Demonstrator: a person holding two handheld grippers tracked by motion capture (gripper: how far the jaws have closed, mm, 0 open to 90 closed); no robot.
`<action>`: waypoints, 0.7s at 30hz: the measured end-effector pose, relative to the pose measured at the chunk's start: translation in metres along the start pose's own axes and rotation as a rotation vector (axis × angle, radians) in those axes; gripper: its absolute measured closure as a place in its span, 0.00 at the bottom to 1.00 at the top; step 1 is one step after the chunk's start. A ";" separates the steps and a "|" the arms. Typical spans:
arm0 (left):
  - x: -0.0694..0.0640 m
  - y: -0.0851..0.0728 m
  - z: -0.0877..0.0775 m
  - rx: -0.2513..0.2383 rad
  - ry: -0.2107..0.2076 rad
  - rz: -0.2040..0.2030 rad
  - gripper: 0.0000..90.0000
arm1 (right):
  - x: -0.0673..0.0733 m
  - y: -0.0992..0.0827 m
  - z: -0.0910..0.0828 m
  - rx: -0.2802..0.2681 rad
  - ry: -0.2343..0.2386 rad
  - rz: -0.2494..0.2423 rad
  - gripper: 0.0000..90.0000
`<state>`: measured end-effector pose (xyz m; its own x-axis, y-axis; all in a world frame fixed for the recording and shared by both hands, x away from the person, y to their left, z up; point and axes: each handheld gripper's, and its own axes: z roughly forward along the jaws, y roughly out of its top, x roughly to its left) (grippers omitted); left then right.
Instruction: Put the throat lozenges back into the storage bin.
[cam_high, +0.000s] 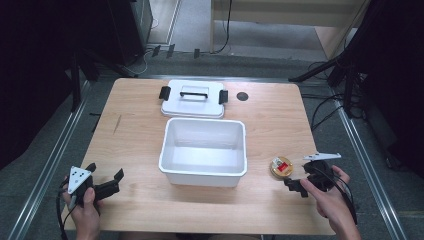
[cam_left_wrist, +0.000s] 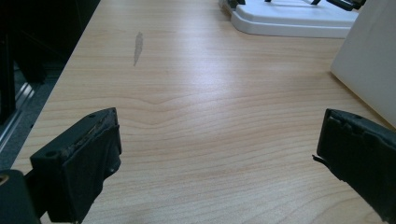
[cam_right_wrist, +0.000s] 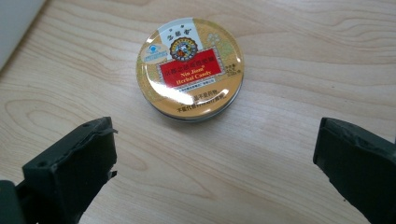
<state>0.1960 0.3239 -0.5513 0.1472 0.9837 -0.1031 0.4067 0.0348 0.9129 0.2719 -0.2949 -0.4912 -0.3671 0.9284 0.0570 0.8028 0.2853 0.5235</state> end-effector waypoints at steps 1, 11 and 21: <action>0.000 0.000 0.000 0.000 -0.001 0.001 0.00 | 0.001 0.004 0.002 0.023 -0.006 -0.012 0.00; 0.000 0.000 0.000 0.001 -0.004 0.001 0.00 | 0.009 0.041 0.024 0.250 -0.019 0.015 0.00; 0.001 0.000 0.000 0.000 -0.006 -0.002 0.00 | 0.019 0.064 0.051 0.377 -0.060 0.024 0.01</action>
<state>0.1957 0.3248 -0.5513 0.1518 0.9826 -0.1072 0.4068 0.0367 0.9128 0.3401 -0.2474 -0.5004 -0.3267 0.9451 0.0098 0.9315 0.3201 0.1728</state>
